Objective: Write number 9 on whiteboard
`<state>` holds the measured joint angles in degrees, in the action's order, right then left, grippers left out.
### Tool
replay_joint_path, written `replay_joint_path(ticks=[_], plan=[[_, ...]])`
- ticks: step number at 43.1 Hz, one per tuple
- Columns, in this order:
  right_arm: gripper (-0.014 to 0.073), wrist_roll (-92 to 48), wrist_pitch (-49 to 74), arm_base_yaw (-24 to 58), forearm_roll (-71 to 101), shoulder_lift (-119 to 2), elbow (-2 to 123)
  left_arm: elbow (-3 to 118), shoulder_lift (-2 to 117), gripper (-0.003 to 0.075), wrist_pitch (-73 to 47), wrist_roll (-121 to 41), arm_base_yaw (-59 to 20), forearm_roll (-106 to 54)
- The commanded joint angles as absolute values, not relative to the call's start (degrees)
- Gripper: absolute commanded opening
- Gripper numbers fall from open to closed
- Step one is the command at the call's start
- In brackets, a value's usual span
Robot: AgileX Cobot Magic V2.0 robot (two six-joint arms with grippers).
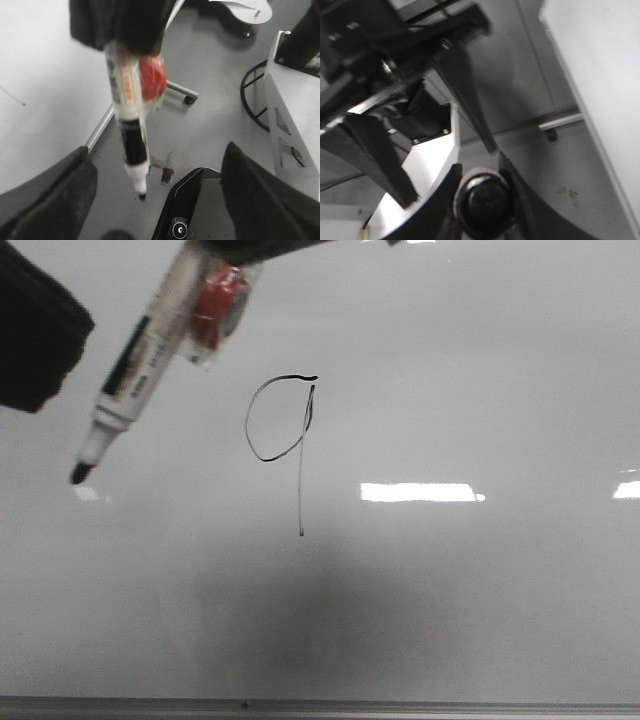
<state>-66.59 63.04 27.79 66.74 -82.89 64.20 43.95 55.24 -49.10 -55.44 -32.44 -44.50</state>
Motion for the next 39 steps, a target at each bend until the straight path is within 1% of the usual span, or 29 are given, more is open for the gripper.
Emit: replay_joint_path(ticks=[1,18,20,22,24,27,28,31,32,34,39], plan=[[-0.0060,-67.39,64.57,29.89,69.86,-80.74,66.60,45.92,54.90,0.0366,-47.92,-56.67,-33.29,-48.75],[-0.0055,-67.39,64.83,30.57,71.41,-80.74,66.67,45.92,54.66,-0.0021,-49.03,-56.67,-33.29,-48.75],[-0.0034,-67.39,64.83,30.57,71.83,-80.74,66.67,45.92,54.66,-0.0019,-49.03,-56.67,-33.29,-48.75],[0.0022,-67.39,64.83,30.57,72.24,-80.74,66.67,45.92,54.66,-0.0019,-49.03,-56.67,-33.29,-48.75],[0.0099,-67.39,65.05,30.57,73.23,-80.74,66.67,45.92,54.66,-0.0019,-49.03,-56.67,-33.29,-48.75],[0.0272,-67.39,65.17,30.57,75.80,-80.57,66.67,45.92,54.66,-0.0019,-49.03,-56.67,-33.29,-48.75],[0.0349,-67.39,65.11,30.49,76.43,-80.39,66.81,45.92,54.66,-0.0019,-49.03,-56.67,-33.29,-48.75],[0.0525,-67.39,64.43,30.34,76.89,-79.46,67.59,45.81,54.66,-0.0019,-49.12,-56.24,-33.18,-48.50],[0.0561,-67.39,63.93,30.16,76.81,-79.05,67.85,45.81,54.78,-0.0019,-49.12,-55.65,-33.18,-48.14],[0.0609,-67.39,62.06,29.67,76.81,-77.69,68.34,45.81,55.04,-0.0019,-49.00,-53.66,-32.94,-46.68],[0.0610,-67.39,55.53,27.49,74.94,-72.51,68.34,45.81,56.62,-0.0019,-48.68,-48.37,-31.28,-41.06]])
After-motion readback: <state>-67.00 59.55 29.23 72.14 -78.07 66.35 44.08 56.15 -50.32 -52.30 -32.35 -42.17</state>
